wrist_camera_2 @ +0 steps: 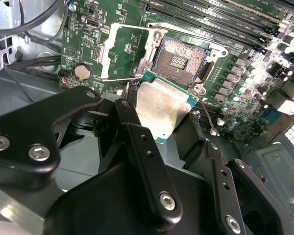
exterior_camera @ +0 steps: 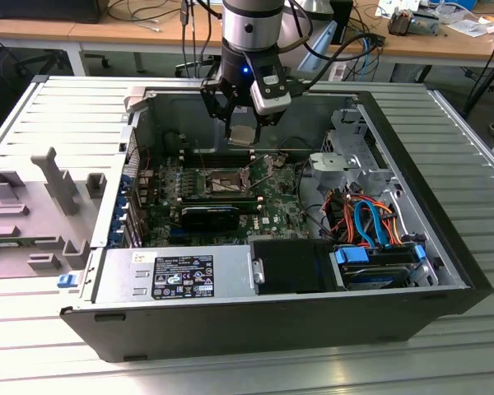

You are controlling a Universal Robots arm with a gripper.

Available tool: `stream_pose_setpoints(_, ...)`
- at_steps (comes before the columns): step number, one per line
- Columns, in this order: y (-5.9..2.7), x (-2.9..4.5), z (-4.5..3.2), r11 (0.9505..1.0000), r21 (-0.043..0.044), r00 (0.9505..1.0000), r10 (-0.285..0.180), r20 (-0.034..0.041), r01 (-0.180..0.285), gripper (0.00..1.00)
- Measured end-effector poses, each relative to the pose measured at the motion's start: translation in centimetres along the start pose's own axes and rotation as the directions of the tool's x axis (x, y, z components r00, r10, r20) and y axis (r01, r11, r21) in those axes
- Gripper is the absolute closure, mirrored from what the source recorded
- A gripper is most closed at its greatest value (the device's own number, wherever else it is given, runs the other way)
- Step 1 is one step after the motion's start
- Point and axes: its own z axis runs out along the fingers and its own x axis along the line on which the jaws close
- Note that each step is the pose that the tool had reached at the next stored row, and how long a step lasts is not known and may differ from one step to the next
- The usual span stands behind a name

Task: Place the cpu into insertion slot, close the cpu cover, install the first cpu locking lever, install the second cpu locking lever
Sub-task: 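Place the cpu into insertion slot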

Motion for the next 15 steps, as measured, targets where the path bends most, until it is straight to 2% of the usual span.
stream_pose_setpoints(15, -0.02, 0.0, 0.01, 0.9999, -0.0001, 0.9999, 0.013, 0.0012, -0.013, 0.46)
